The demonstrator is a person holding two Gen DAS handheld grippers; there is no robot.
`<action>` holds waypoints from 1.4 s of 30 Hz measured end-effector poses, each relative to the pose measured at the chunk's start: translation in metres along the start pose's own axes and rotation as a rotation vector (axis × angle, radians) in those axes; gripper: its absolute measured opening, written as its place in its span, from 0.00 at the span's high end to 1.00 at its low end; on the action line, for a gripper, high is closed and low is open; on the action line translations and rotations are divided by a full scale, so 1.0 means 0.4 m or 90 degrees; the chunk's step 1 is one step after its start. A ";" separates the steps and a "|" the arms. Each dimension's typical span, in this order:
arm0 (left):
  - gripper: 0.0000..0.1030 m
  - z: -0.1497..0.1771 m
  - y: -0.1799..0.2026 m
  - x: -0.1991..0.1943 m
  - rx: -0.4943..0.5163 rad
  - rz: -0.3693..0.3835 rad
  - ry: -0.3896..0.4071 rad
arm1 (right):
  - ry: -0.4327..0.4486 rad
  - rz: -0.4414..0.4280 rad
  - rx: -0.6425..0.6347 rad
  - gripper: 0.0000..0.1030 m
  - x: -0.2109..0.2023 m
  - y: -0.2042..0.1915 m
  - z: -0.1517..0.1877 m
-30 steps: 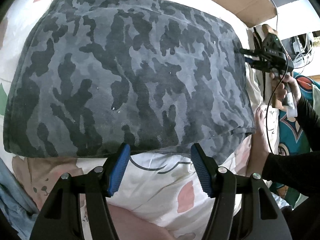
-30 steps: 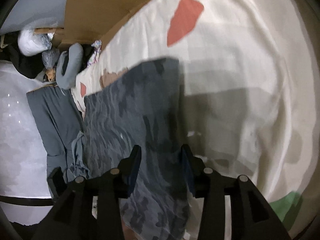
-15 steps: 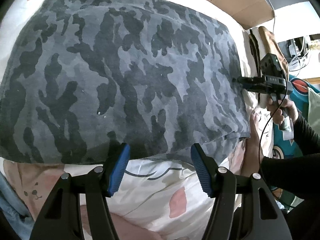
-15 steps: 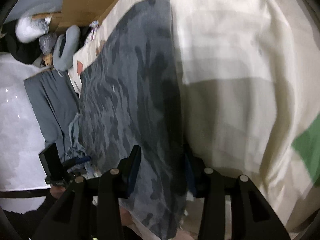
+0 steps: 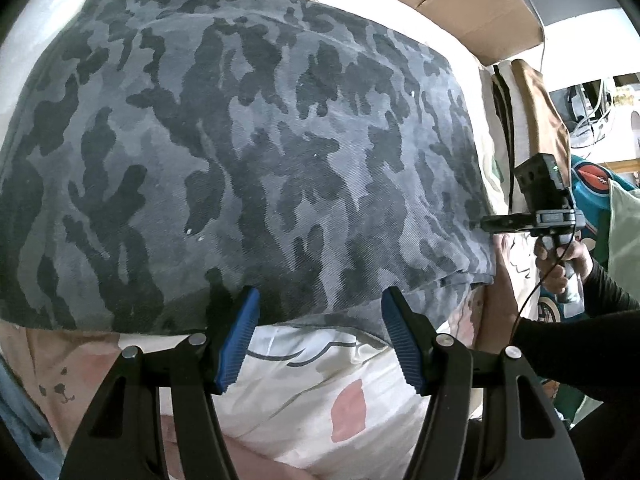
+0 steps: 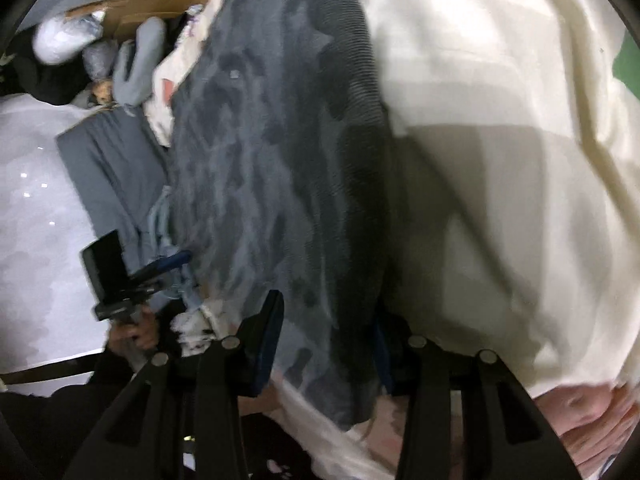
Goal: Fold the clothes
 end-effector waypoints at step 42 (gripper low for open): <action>0.85 0.057 0.287 0.294 0.222 0.037 -0.109 | 0.090 -0.036 0.079 0.73 0.022 0.048 -0.087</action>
Point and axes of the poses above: each gripper's, at about its wrist camera, not at the fingertips, and x roughly the way its jaws point, y to its right, z to its underside, the point moved 6 cm from there along x, roughly the way its jaws point, and after that the axes turned 11 degrees about -x, right-handed, at the moved point
